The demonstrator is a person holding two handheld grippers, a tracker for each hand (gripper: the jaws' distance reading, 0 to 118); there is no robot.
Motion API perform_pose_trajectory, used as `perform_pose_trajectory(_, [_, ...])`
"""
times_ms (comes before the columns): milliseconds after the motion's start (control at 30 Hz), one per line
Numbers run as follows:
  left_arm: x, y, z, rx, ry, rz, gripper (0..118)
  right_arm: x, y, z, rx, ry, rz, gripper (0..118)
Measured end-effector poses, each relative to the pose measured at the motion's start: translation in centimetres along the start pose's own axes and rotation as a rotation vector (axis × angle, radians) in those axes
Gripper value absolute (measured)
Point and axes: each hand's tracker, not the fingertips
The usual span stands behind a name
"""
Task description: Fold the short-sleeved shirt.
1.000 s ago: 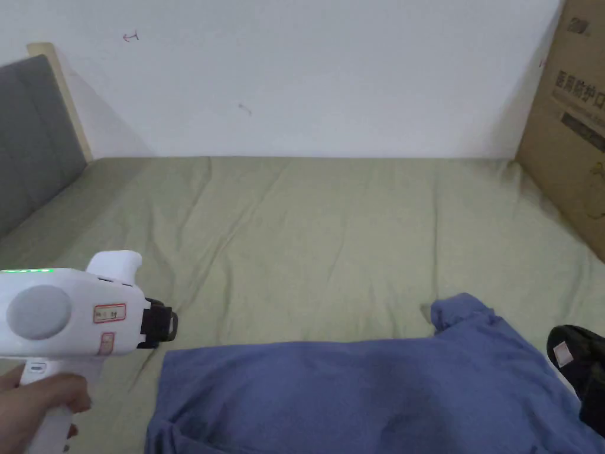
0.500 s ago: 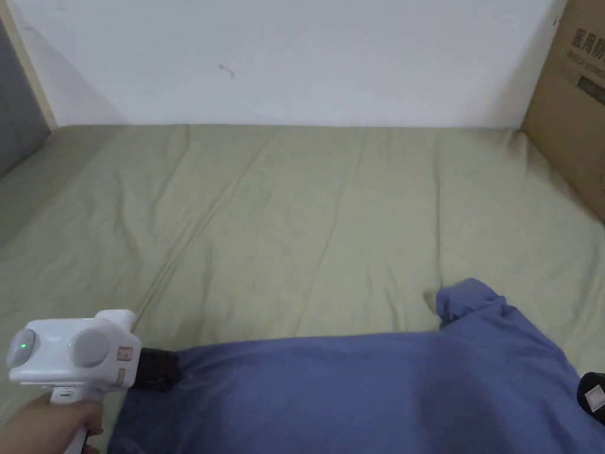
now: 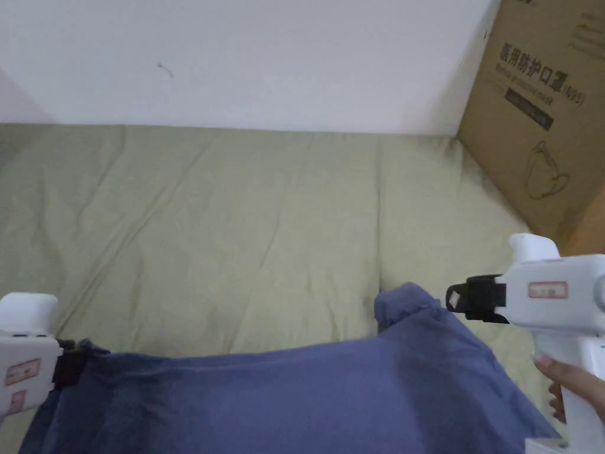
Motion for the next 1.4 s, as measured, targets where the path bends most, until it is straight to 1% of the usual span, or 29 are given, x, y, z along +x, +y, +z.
perform_pose_trajectory(33, [-0.1,0.3,0.4,0.006,-0.009,0.014,3,0.7,1.5,-1.9,-0.075,-0.048,-0.006,56])
perform_pose_trajectory(67, [-0.3,0.5,0.7,0.01,-0.016,0.022,3,1.4,2.8,-4.4,-0.187,-0.091,-0.002,93])
perform_pose_trajectory(100, [-0.5,0.7,1.0,0.009,-0.017,0.022,3,2.2,3.5,-7.0,-0.318,-0.132,0.0,115])
perform_pose_trajectory(167, [-0.6,1.1,1.2,0.015,-0.016,0.021,3,3.5,3.7,-9.9,-0.442,-0.228,-0.02,117])
perform_pose_trajectory(200, [-0.7,1.1,1.2,0.016,-0.015,0.019,3,4.4,3.6,-11.7,-0.46,-0.295,-0.026,117])
perform_pose_trajectory(300, [-0.7,1.0,0.9,0.009,-0.017,0.014,3,5.8,2.5,-13.5,-0.499,-0.305,-0.063,117])
perform_pose_trajectory(333, [-0.7,0.9,0.7,0.006,-0.015,0.012,3,5.8,2.1,-13.8,-0.51,-0.291,-0.074,116])
perform_pose_trajectory(367, [-0.7,0.8,0.5,0.001,-0.011,0.01,3,5.1,1.7,-13.5,-0.495,-0.288,-0.059,116])
perform_pose_trajectory(400, [-0.9,0.7,0.2,-0.008,-0.005,0.009,3,4.2,1.7,-12.9,-0.473,-0.299,0.003,113])
perform_pose_trajectory(433, [-1.0,0.6,0.0,-0.018,0.0,0.01,3,5.0,1.9,-13.4,-0.466,-0.257,0.044,99])
perform_pose_trajectory(467, [-1.0,0.5,-0.2,-0.025,0.004,0.013,3,4.5,1.8,-13.0,-0.456,-0.235,0.109,83])
perform_pose_trajectory(500, [-1.1,0.3,-0.3,-0.028,0.005,0.015,3,4.1,1.7,-12.3,-0.428,-0.24,0.131,63])
perform_pose_trajectory(533, [-1.2,0.2,-0.3,-0.028,0.005,0.017,3,3.9,1.7,-11.8,-0.414,-0.219,0.13,21])
perform_pose_trajectory(567, [-1.2,0.1,-0.3,-0.028,0.004,0.023,3,3.2,1.3,-10.8,-0.407,-0.175,0.112,1])
perform_pose_trajectory(600, [-1.2,0.0,-0.2,-0.027,0.003,0.032,3,3.1,1.3,-10.3,-0.406,-0.136,0.078,1])
perform_pose_trajectory(667, [-1.4,-0.3,-0.2,-0.022,0.003,0.051,3,2.8,1.1,-9.0,-0.357,-0.114,0.04,1])
perform_pose_trajectory(733, [-1.6,-0.2,-0.2,0.011,0.005,0.073,3,2.0,0.8,-7.3,-0.286,-0.113,0.027,1])
perform_pose_trajectory(800, [-2.0,1.0,-0.3,0.063,0.019,0.08,3,1.9,1.3,-5.6,-0.164,-0.149,0.025,1])
perform_pose_trajectory(833, [-2.1,1.5,-0.4,0.075,0.017,0.09,3,1.8,1.5,-4.9,-0.12,-0.151,0.006,1])
perform_pose_trajectory(900, [-2.2,2.7,-0.5,0.102,0.013,0.123,3,1.9,1.9,-3.4,-0.039,-0.117,-0.061,1])
perform_pose_trajectory(967, [-2.0,3.5,-0.2,0.152,0.027,0.137,3,1.9,2.2,-2.0,0.031,-0.113,-0.088,1])
perform_pose_trajectory(1033, [-2.1,3.9,1.0,0.208,-0.022,0.152,3,1.9,1.9,-0.2,0.104,-0.096,-0.107,1])
perform_pose_trajectory(1100, [-2.0,3.5,2.3,0.207,-0.042,0.136,3,2.3,1.0,1.7,0.111,-0.068,-0.096,1])
perform_pose_trajectory(1167, [-1.8,2.4,3.7,0.185,-0.069,0.08,3,2.4,-1.4,4.0,0.102,-0.062,-0.088,1])
perform_pose_trajectory(1267, [-2.0,-0.9,6.0,0.124,-0.117,0.009,3,3.0,-7.0,8.0,0.057,-0.045,-0.101,1])
perform_pose_trajectory(1333, [-2.1,-3.7,7.7,0.092,-0.119,-0.031,3,3.1,-11.5,11.2,0.024,-0.021,-0.123,1])
perform_pose_trajectory(1400, [-2.2,-6.3,9.1,0.075,-0.122,-0.055,3,3.2,-15.7,13.6,-0.029,-0.006,-0.129,1])
